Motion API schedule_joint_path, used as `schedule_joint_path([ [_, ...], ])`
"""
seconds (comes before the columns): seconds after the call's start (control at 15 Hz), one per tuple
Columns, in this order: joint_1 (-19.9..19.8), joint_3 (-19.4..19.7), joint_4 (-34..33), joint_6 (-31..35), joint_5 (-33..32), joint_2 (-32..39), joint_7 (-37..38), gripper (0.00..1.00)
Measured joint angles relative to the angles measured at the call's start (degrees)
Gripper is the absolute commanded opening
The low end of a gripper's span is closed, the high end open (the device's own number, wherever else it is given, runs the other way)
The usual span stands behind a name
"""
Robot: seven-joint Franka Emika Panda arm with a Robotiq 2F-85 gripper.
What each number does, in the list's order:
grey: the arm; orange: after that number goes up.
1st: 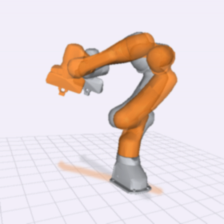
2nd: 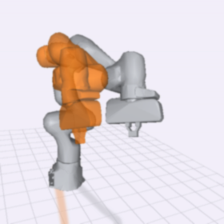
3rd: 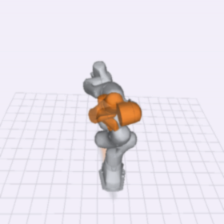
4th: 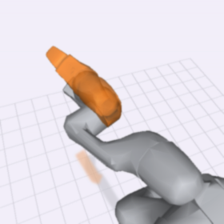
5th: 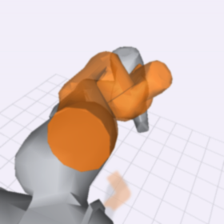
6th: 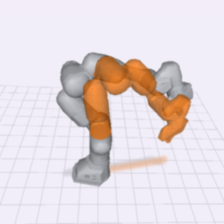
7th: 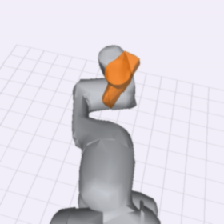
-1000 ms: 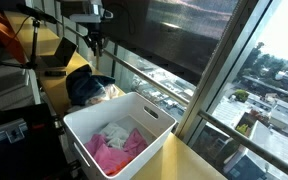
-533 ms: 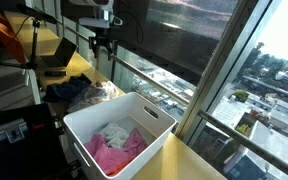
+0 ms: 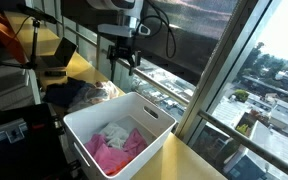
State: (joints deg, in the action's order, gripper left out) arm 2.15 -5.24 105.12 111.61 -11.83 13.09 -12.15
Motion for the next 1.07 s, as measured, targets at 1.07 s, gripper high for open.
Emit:
schedule_joint_path([
  [1.07,-8.69,7.72,26.28,30.4,-0.37,-0.3,-4.87,1.0],
])
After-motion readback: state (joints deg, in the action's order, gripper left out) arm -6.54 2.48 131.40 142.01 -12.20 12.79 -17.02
